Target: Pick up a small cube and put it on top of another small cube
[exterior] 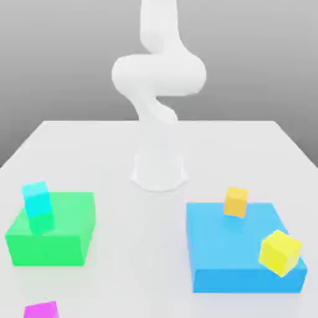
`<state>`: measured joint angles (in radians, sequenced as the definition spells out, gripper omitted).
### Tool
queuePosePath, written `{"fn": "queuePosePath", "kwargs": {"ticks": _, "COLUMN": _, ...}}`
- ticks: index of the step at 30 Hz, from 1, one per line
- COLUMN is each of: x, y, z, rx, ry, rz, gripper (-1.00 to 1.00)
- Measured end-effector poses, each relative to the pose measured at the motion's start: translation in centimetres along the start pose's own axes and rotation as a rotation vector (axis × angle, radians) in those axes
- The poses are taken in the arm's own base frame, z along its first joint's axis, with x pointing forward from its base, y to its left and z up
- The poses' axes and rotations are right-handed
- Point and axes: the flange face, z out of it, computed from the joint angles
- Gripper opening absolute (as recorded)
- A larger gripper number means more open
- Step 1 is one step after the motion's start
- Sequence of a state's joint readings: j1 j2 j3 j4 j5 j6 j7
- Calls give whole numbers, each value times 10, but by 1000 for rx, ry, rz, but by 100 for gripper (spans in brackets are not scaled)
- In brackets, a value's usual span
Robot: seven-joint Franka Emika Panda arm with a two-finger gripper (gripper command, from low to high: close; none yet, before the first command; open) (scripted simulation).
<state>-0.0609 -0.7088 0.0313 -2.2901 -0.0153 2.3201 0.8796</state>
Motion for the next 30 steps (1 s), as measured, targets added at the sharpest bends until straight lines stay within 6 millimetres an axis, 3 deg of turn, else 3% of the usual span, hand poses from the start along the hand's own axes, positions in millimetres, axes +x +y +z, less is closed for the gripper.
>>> {"fn": "queuePosePath", "kwargs": {"ticks": 6, "x": 21, "y": 14, "z": 104, "rx": -185, "ry": -8, "rz": 204, "gripper": 0}}
{"fn": "queuePosePath", "kwargs": {"ticks": 13, "x": 37, "y": 60, "z": 221, "rx": -372, "ry": -21, "rz": 443, "gripper": 0}}
{"fn": "queuePosePath", "kwargs": {"ticks": 20, "x": 42, "y": 138, "z": 327, "rx": -542, "ry": -37, "rz": 706, "gripper": 0}}
{"fn": "queuePosePath", "kwargs": {"ticks": 30, "x": 4, "y": 256, "z": 451, "rx": -743, "ry": -94, "rz": 1083, "gripper": 0}}
